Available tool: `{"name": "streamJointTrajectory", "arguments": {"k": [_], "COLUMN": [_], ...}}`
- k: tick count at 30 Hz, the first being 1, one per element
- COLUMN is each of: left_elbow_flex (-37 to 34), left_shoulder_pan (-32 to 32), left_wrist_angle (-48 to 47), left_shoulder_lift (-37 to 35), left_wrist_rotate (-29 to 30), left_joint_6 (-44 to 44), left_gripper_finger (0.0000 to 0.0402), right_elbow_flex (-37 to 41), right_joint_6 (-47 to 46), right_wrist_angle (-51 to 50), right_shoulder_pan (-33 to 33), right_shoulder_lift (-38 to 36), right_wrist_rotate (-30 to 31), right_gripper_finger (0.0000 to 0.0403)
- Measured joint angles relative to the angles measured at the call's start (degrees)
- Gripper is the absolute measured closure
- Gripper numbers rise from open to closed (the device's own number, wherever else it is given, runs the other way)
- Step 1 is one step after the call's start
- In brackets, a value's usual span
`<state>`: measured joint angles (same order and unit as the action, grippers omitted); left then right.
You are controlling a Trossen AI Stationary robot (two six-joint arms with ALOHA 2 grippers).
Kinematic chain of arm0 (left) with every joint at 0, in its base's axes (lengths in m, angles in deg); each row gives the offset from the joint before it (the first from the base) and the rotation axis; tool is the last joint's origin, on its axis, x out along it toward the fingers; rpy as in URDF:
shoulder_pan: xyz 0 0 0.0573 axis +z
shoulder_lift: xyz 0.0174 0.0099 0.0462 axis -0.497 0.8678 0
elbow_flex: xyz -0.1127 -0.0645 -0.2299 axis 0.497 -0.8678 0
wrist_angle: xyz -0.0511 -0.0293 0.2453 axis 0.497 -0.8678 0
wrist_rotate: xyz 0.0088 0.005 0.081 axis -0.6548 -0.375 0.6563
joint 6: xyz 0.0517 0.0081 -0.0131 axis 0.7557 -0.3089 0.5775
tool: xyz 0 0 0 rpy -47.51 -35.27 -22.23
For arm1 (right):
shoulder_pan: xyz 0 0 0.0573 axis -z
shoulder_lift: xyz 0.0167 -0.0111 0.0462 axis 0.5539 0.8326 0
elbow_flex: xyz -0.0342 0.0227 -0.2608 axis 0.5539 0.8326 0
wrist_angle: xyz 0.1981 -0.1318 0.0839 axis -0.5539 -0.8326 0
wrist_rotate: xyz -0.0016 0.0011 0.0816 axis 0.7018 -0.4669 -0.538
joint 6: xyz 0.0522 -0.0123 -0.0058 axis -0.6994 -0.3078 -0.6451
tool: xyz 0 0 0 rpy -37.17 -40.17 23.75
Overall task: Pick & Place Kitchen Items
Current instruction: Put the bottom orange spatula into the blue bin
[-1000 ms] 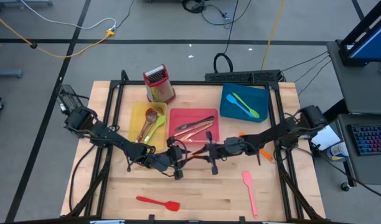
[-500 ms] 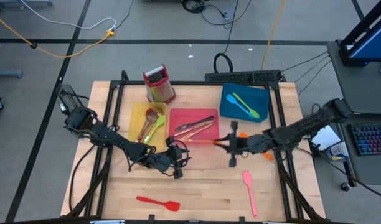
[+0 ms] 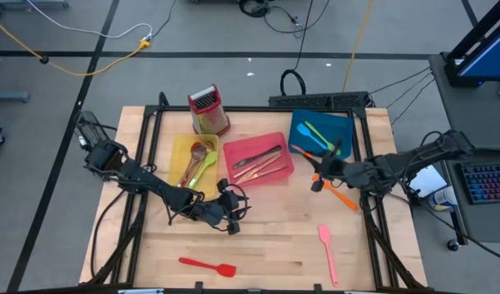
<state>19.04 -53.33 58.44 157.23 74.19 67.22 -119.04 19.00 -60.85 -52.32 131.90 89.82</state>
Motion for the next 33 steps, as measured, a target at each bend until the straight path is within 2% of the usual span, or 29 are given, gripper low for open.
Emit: {"name": "streamJointTrajectory", "arguments": {"k": [2, 9, 18, 20, 29, 33], "left_elbow_flex": [0.0, 0.0, 0.0, 0.0, -0.01, 0.0], "left_shoulder_pan": [0.0, 0.0, 0.0, 0.0, 0.34, 1.16], "left_wrist_angle": [0.0, 0.0, 0.0, 0.0, 0.02, 0.01], "left_shoulder_lift": [0.0, 0.02, 0.02, 0.02, 0.07, 0.07], "left_wrist_rotate": [0.0, 0.0, 0.0, 0.0, 0.0, 0.0], "left_joint_6": [0.06, 0.0, -0.23, -0.23, 0.03, 0.08], "left_gripper_finger": [0.0261, 0.0261, 0.0261, 0.0261, 0.0261, 0.0261], "right_elbow_flex": [0.0, 0.8, 10.73, 12.52, 14.93, 14.89], "right_joint_6": [1.55, 1.53, -6.28, -7.71, -13.45, -13.32], "right_wrist_angle": [-0.01, -5.05, -6.17, -6.06, -5.64, -5.71], "right_shoulder_pan": [0.73, 6.84, 19.65, 22.44, 34.79, 38.04], "right_shoulder_lift": [-0.48, -0.34, -0.24, -0.25, 0.47, 1.93], "right_wrist_rotate": [0.74, 12.02, 11.56, 10.56, -3.48, -3.37], "right_gripper_finger": [0.0373, 0.0374, 0.0373, 0.0372, 0.0372, 0.037]}}
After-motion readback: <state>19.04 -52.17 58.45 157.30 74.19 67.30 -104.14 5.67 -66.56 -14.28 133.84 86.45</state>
